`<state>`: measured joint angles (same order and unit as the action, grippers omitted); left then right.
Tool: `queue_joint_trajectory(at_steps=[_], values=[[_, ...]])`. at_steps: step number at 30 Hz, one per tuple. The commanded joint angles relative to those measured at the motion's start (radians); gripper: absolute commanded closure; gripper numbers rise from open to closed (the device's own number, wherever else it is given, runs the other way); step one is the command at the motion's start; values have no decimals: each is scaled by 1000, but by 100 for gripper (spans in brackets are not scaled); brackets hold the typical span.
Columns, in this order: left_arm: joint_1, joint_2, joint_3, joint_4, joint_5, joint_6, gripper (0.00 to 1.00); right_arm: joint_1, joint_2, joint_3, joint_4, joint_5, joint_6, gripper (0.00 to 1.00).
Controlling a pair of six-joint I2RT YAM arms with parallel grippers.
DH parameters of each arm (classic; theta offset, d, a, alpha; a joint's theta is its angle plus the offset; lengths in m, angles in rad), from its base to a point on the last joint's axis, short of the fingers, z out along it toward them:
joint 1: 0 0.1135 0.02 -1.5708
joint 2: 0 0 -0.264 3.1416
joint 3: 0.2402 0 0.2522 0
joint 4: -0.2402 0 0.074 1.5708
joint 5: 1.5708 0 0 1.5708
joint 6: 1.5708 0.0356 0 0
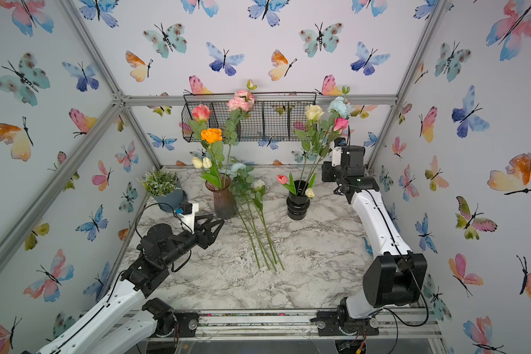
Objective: Pick out blue flowers from the vase
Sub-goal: Pick up the flower from the vase.
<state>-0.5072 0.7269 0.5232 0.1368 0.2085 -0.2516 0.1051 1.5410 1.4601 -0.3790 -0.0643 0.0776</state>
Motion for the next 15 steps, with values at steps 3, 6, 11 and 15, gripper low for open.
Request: queue_joint_trajectory(at_steps=[3,6,11,15], values=[[12,4,-5,15,28,-5,43,-33,-28,-56,35,25,-5,55],[13,16,-5,22,37,-7,43,-33,-65,-81,66,-48,-6,55],[16,13,-12,24,37,-8,43,-33,-126,-108,95,-242,9,58],[18,16,-8,23,40,-8,44,-7,-155,-76,46,-291,4,60]])
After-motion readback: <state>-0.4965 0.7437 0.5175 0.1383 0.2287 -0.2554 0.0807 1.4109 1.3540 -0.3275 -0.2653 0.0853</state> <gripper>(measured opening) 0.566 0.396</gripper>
